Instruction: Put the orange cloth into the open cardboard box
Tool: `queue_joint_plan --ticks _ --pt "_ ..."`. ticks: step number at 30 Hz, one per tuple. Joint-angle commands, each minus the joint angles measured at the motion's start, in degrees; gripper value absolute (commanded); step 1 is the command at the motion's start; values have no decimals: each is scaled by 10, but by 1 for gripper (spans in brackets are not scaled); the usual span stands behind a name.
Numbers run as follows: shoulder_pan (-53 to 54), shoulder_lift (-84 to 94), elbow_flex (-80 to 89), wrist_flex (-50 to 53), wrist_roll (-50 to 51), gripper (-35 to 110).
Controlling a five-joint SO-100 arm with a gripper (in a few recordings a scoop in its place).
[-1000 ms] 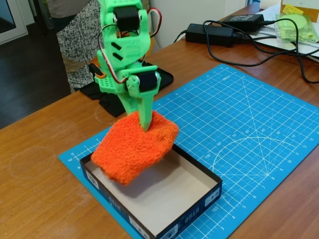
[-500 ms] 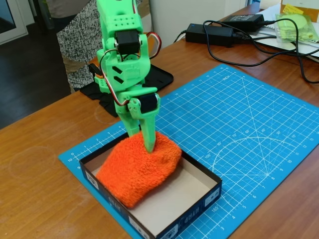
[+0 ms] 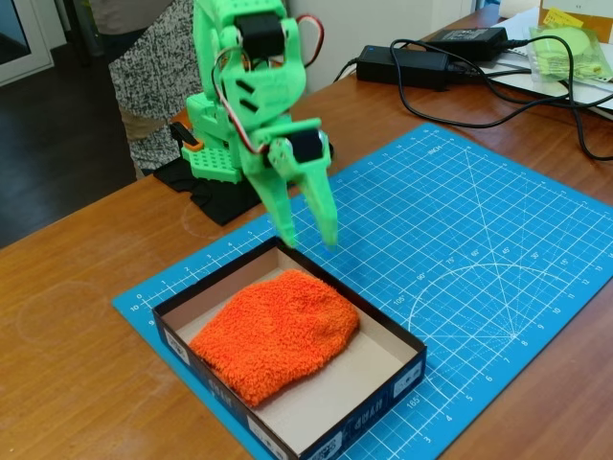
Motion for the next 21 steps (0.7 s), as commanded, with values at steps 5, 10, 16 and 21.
queue_joint_plan --ticks 5,10,16,21 --pt "-122 213 47 53 76 18" --pt "-165 407 156 33 137 12" --pt "-161 710 323 46 149 8" --pt "-126 741 450 -10 157 8"
